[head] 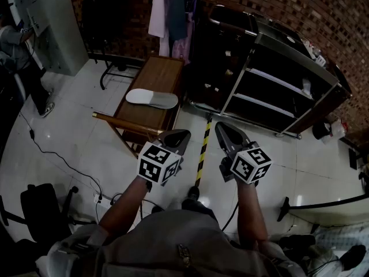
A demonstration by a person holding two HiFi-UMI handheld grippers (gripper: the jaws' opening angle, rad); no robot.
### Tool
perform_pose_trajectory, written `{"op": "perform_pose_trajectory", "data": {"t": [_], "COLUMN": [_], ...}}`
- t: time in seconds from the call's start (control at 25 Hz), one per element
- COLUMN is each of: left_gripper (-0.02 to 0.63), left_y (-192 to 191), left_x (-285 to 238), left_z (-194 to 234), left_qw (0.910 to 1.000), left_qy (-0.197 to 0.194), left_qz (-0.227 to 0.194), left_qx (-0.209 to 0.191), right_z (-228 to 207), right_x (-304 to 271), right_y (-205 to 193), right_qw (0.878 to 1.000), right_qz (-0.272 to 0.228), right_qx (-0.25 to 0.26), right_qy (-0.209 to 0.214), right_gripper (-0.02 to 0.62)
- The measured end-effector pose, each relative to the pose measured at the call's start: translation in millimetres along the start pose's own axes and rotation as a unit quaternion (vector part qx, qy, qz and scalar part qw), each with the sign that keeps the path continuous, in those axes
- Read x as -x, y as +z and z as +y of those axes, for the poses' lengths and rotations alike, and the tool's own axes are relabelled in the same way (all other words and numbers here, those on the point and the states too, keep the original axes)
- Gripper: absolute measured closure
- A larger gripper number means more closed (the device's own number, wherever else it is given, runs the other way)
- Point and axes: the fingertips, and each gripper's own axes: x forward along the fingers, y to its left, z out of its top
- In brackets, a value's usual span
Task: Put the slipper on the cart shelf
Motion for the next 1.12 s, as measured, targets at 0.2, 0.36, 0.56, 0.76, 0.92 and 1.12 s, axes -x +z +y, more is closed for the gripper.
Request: {"op": "perform_pose_trajectory", "data": {"t": [0.2, 0.36, 0.56, 0.76, 0.92, 1.12], "left_gripper": [0.598, 0.598, 0.598, 0.598, 0.598, 0.598], "left_y": [7, 18, 34, 32, 37, 41], "left_x": [-46, -83, -114, -138, -166, -205], "left_z": [-2, -2, -3, 9, 25, 56], "left_qw": [0.9999, 0.9995, 0.9985, 0.9974, 0.9962, 0.9941], "left_qy": [0.015, 0.029, 0.049, 0.067, 0.078, 0.095], "left_qz": [-0.003, -0.008, -0.02, -0.009, -0.01, -0.015], "left_qx": [0.005, 0.005, 0.012, 0.027, 0.037, 0.049], "right_z": [-48, -88, -126, -154, -179, -212], "right_x": [-1, -6, -11, -22, -36, -70], "right_y": [8, 16, 21, 24, 27, 30], "right_qw": [1.0, 1.0, 0.999, 0.999, 0.998, 0.998], "right_qz": [-0.001, -0.002, 0.01, 0.009, 0.013, 0.022], "right_qx": [0.002, 0.0, -0.001, -0.01, -0.012, -0.006], "right_qy": [0.01, 0.024, 0.042, 0.049, 0.055, 0.066], "right_gripper": [0.595, 0.595, 0.595, 0.595, 0.595, 0.595]}}
